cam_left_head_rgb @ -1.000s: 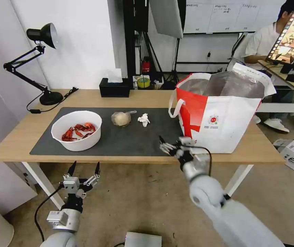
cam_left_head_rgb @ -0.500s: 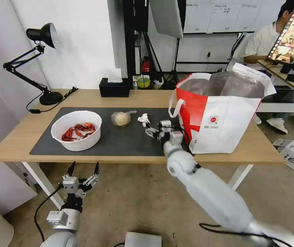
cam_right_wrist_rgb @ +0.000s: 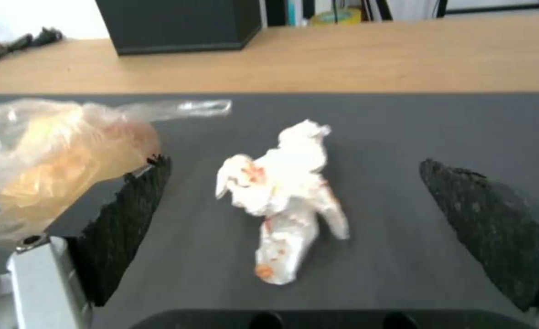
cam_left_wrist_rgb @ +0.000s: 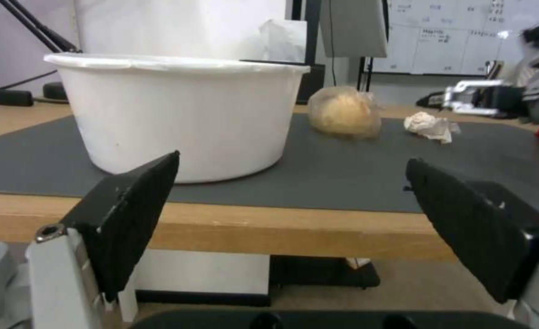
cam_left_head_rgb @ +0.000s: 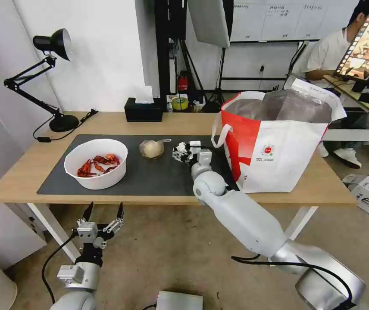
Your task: Pick up the trash from the table and place it into the takeout bag.
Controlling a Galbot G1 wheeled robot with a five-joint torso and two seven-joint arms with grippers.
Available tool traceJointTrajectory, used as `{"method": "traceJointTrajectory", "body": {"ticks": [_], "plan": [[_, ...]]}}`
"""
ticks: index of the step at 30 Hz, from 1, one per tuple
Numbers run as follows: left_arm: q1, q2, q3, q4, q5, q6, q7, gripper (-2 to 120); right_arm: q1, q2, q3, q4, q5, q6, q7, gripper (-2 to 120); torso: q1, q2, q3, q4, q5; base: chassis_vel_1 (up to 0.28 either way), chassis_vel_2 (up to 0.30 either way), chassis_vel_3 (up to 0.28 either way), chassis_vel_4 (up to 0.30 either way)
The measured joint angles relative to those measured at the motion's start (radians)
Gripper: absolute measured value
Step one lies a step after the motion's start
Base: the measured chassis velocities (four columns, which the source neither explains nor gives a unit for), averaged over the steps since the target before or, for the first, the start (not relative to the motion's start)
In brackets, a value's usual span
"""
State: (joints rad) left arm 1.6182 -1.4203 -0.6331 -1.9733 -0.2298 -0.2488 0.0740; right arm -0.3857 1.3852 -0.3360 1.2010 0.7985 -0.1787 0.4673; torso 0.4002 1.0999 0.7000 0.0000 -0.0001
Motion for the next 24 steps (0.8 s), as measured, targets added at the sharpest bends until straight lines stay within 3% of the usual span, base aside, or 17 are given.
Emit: {"method": "traceJointTrajectory", "body": {"ticks": [13,16,18,24], "plan": [[0.004,-0.002,-0.008,-0.006,-0.005,-0.011,-0.001,100,0.044,0.075,-0.011,-0.138,-0.03,-0.002,-0.006,97,0.0,0.0,0.0,0.0,0.0,0.0,0.0,0.0,0.0],[0.003,-0.002,-0.008,-0.003,-0.005,-0.016,-0.001,100,0.048,0.08,-0.014,-0.153,-0.033,-0.002,-0.007,86,0.0,0.0,0.0,0.0,0.0,0.0,0.0,0.0,0.0],[0.003,-0.002,-0.008,-0.003,-0.005,-0.016,-0.001,100,0.05,0.08,-0.016,-0.154,-0.034,-0.002,-0.007,85,0.0,0.0,0.0,0.0,0.0,0.0,0.0,0.0,0.0],[0.001,-0.004,-0.009,0.0,-0.005,-0.018,-0.001,100,0.06,0.084,-0.022,-0.167,-0.033,0.0,-0.011,61,0.0,0.0,0.0,0.0,0.0001,0.0,0.0,0.0,0.0]]}}
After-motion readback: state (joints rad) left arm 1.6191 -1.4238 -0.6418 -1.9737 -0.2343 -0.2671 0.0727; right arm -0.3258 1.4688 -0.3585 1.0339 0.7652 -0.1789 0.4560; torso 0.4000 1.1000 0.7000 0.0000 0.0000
